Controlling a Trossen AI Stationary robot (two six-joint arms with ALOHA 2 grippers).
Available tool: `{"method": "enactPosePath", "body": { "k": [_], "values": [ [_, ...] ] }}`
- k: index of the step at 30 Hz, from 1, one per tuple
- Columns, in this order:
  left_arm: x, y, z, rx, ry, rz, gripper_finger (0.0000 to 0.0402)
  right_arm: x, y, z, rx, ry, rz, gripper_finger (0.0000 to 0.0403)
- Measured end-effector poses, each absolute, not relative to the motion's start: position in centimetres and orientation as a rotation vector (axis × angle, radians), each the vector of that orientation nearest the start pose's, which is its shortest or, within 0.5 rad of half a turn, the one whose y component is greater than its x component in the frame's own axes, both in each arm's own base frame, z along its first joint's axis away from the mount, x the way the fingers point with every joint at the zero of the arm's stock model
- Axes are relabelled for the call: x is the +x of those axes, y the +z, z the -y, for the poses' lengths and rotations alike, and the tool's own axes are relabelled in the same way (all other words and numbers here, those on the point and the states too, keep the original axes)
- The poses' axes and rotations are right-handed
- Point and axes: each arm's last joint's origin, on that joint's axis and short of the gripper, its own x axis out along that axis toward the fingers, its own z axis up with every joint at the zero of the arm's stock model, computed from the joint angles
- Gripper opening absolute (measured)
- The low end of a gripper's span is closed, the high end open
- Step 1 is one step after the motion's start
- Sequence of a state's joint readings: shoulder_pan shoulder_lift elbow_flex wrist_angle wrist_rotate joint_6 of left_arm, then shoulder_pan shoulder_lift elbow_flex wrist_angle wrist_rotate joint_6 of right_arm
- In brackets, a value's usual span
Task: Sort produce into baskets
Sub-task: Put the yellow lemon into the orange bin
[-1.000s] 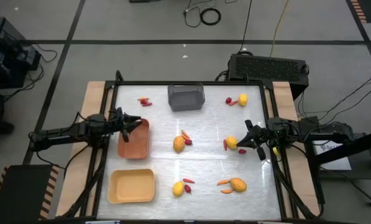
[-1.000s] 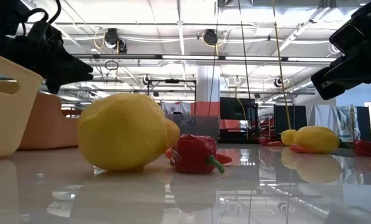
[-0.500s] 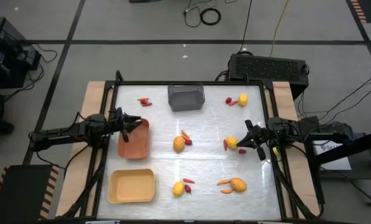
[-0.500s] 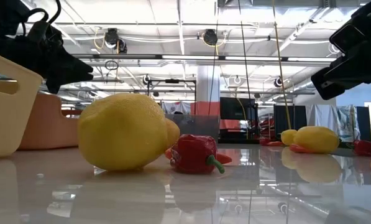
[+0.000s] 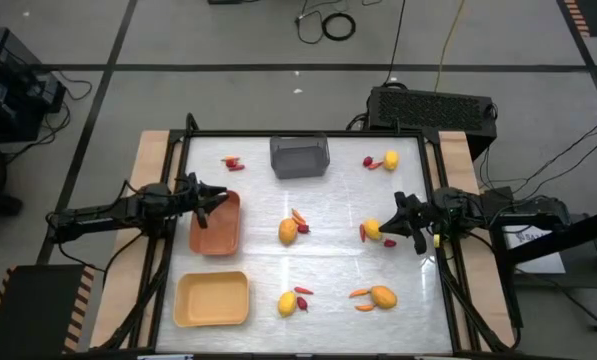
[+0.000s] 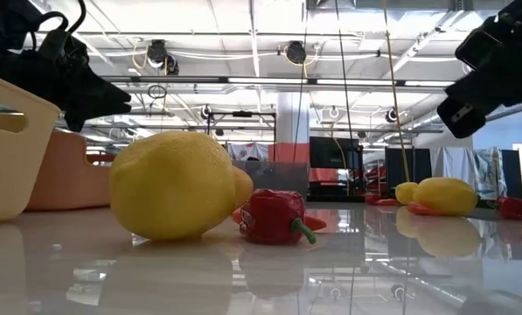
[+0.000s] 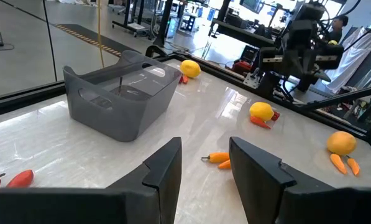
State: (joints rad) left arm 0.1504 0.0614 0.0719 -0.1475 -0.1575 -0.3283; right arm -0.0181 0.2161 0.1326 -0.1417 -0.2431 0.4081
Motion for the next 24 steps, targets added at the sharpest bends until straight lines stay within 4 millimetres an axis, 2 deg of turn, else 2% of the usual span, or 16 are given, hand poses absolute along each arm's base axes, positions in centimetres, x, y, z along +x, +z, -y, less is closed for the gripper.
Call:
{"method": "enactPosePath", "body": {
  "k": [4,13,19,24],
  "values": [
    [9.5,16.9,-1.9,-0.325,0.327,-0.086,0.0141,10.7,18.6,-0.4,0.572,0.137,-0.182,0.0000],
    [9.5,17.0,-1.9,-0.331,0.331,-0.072,0.0141,11.0,19.4,0.5,0.780,-0.145,-0.005,0.0000],
    [9.5,17.0,-1.7,-0.505,0.270,-0.061,0.0141,12.1,20.9,0.6,0.759,-0.094,0.147,0.0000],
    [9.8,18.2,-1.3,-0.521,0.088,0.002,0.0141,13.5,21.3,0.3,0.687,-0.062,0.187,0.0000]
  ]
}}
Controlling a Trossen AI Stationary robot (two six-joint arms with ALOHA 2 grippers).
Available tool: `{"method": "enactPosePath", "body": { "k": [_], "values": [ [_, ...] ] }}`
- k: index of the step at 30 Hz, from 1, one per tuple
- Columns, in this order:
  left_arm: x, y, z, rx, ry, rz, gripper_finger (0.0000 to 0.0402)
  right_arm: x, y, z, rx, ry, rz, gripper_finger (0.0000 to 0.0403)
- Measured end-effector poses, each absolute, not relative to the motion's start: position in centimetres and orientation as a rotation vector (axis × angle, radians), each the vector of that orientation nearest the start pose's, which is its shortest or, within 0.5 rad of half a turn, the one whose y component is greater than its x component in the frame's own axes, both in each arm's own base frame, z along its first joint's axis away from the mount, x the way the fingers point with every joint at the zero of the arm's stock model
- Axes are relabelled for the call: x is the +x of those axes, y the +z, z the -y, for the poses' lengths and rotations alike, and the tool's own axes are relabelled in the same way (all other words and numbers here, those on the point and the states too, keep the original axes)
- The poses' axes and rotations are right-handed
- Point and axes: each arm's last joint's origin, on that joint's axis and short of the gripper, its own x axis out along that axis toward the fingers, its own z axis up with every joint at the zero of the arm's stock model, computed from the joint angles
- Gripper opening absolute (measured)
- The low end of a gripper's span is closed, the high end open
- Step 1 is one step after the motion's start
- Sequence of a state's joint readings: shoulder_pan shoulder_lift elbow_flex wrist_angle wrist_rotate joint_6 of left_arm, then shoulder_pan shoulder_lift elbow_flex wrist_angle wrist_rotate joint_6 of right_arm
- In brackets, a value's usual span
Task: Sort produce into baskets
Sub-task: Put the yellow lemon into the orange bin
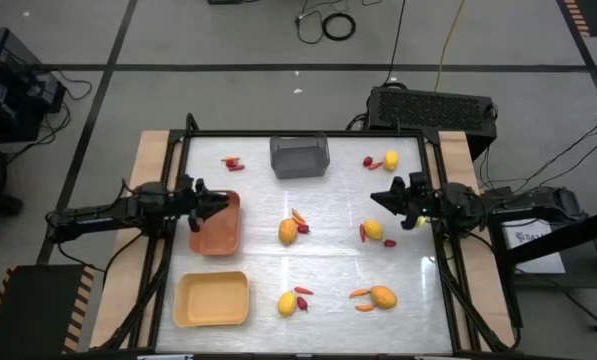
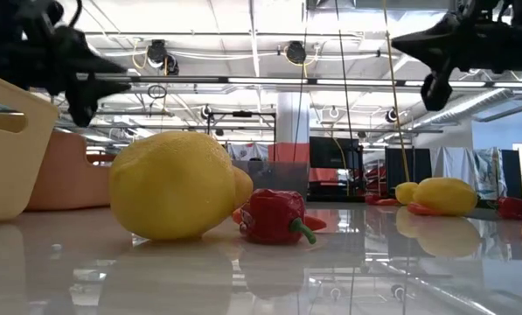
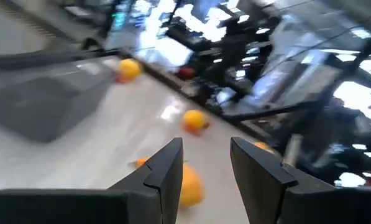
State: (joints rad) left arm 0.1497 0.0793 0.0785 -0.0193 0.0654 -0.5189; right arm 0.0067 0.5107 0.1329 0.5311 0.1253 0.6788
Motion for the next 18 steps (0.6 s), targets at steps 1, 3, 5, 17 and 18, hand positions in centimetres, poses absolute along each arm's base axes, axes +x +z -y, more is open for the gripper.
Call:
{"method": "enactPosePath", "body": {
  "k": [1,3,5,17,18],
  "values": [
    [9.8,18.6,-1.3,-0.526,0.084,0.010,0.0141,13.8,21.2,0.2,0.676,-0.058,0.185,0.0000],
    [9.9,19.8,-1.3,-0.532,0.089,0.019,0.0141,14.6,21.3,0.0,0.659,-0.056,0.159,0.0000],
    [10.1,21.1,-1.4,-0.501,0.109,0.020,0.0141,15.5,21.6,-0.2,0.635,-0.055,0.125,0.0000],
    [17.2,29.0,-2.6,-0.337,0.181,-0.139,0.0141,21.3,27.3,-1.2,0.302,0.025,0.056,0.0000],
    [18.0,29.7,-2.6,-0.340,0.180,-0.154,0.0141,21.5,27.8,-1.2,0.277,0.023,0.042,0.0000]
  ]
}}
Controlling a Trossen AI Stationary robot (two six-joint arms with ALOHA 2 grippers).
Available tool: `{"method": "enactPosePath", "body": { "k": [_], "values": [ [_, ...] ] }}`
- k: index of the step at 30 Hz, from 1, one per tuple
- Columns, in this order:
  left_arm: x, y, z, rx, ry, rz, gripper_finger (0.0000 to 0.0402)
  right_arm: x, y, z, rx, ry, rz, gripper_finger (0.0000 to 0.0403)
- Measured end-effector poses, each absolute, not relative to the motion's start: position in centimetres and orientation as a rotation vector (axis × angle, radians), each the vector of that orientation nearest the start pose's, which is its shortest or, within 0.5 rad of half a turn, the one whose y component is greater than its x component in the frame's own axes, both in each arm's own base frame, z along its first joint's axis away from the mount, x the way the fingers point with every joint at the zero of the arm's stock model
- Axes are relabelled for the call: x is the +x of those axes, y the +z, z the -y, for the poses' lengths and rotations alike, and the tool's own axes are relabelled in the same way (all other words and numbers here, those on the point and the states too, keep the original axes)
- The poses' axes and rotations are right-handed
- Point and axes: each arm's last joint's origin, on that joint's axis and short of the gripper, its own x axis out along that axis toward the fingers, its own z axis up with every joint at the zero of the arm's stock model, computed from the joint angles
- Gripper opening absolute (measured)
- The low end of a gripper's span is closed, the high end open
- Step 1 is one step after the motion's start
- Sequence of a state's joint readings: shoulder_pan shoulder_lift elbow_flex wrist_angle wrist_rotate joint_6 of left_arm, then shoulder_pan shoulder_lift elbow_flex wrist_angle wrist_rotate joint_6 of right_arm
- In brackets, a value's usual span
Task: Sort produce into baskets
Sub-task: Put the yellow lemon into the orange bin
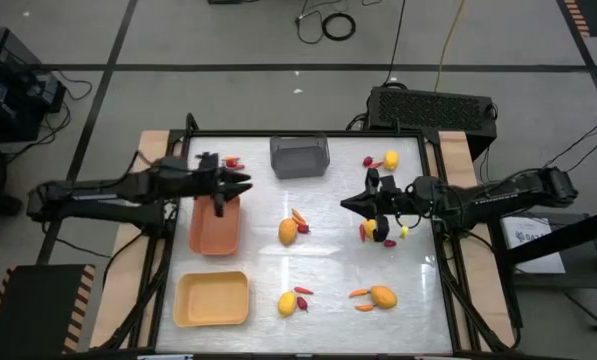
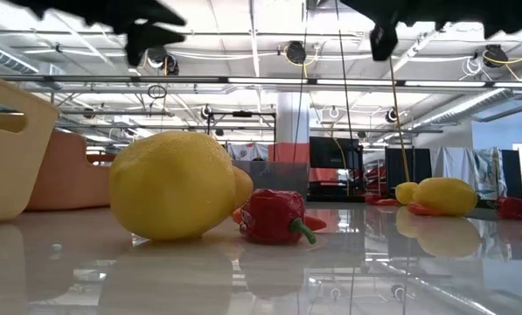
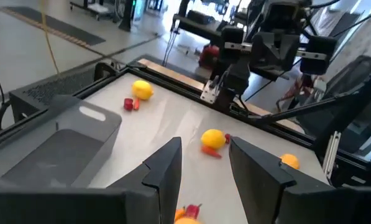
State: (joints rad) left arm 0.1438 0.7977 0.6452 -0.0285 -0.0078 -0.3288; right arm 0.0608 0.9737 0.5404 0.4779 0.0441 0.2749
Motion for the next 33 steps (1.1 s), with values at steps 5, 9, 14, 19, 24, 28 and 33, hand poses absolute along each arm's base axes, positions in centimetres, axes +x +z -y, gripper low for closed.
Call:
{"method": "enactPosePath", "body": {
  "k": [5,9,14,19,24,28,33],
  "values": [
    [22.3,32.5,-2.6,-0.344,0.193,-0.300,0.0141,22.3,28.9,-1.2,0.174,0.009,-0.088,0.0000],
    [25.1,34.8,-2.2,-0.329,0.219,-0.420,0.0141,22.3,28.9,-1.2,0.156,0.006,-0.135,0.0000],
    [28.5,35.6,-1.3,-0.303,0.235,-0.550,0.0141,22.3,28.7,-1.2,0.155,0.004,-0.157,0.0000],
    [31.5,33.9,-0.4,-0.371,0.254,-0.665,0.0141,22.2,28.4,-1.3,0.164,0.025,-0.194,0.0000],
    [33.6,30.5,0.1,-0.548,0.313,-0.794,0.0141,22.4,28.1,-1.4,0.167,0.048,-0.216,0.0000],
    [35.0,28.0,0.2,-0.565,0.338,-0.879,0.0141,22.6,27.9,-1.4,0.168,0.048,-0.221,0.0000],
    [35.9,25.9,0.2,-0.553,0.363,-0.940,0.0147,23.1,27.5,-1.4,0.187,0.041,-0.234,0.0000]
  ]
}}
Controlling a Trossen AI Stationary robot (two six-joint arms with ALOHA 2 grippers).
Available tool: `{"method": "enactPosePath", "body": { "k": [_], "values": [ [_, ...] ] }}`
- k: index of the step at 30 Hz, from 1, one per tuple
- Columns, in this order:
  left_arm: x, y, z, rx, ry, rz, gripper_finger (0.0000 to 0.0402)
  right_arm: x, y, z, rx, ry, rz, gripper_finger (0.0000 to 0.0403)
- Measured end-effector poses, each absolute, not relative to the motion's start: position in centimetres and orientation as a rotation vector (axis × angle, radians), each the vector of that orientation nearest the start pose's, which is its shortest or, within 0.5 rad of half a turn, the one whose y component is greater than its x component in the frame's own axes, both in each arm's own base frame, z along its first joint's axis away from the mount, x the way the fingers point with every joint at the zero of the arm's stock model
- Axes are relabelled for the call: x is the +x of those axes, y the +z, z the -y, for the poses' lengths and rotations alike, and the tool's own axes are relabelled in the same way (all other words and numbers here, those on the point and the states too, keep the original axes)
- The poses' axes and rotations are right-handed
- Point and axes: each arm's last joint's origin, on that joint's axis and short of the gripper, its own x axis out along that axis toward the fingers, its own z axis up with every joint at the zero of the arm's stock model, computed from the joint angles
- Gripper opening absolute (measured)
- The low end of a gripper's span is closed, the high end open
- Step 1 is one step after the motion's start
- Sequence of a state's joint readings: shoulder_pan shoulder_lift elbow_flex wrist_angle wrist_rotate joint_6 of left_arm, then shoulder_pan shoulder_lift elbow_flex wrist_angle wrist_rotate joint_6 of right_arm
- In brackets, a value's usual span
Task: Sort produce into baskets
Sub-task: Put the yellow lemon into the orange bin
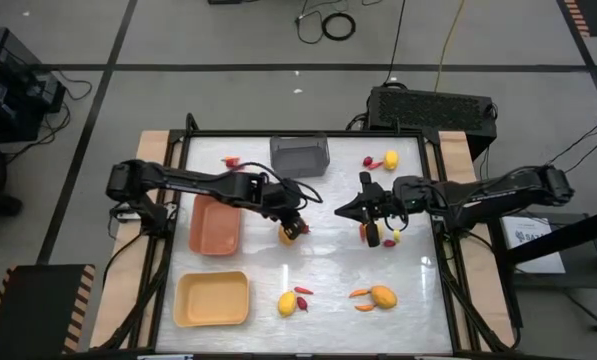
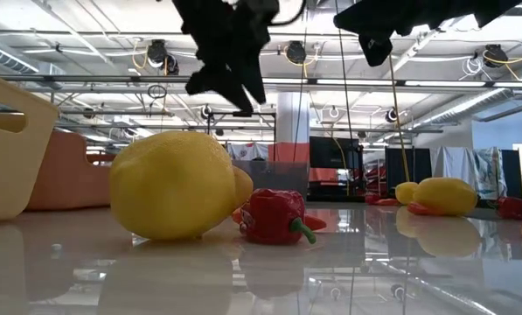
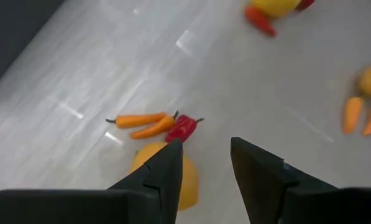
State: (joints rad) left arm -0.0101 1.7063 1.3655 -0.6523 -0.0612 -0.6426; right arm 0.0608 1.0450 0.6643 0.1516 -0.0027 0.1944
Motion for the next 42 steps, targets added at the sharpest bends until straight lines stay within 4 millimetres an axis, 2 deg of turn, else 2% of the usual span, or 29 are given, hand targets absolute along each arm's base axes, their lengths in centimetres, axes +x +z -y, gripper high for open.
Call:
{"method": "enactPosePath", "body": {
  "k": [7,14,24,29,36,42],
  "values": [
    [35.2,24.3,-0.4,-0.570,0.448,-1.085,0.0205,23.9,26.4,-1.5,0.298,0.018,-0.291,0.0000],
    [35.5,23.7,-0.5,-0.644,0.476,-1.103,0.0282,24.2,25.9,-1.5,0.321,0.011,-0.308,0.0000],
    [36.9,19.3,-0.4,-0.684,0.515,-1.229,0.0361,24.2,26.0,-1.5,0.321,0.012,-0.303,0.0000],
    [37.3,17.8,-0.2,-0.674,0.525,-1.264,0.0380,24.2,26.0,-1.5,0.318,0.012,-0.305,0.0000],
    [38.2,15.7,0.2,-0.661,0.524,-1.277,0.0382,24.2,25.9,-1.5,0.315,0.011,-0.310,0.0000],
    [38.2,15.6,0.5,-0.641,0.534,-1.276,0.0382,24.2,25.9,-1.5,0.293,0.015,-0.310,0.0000]
  ]
}}
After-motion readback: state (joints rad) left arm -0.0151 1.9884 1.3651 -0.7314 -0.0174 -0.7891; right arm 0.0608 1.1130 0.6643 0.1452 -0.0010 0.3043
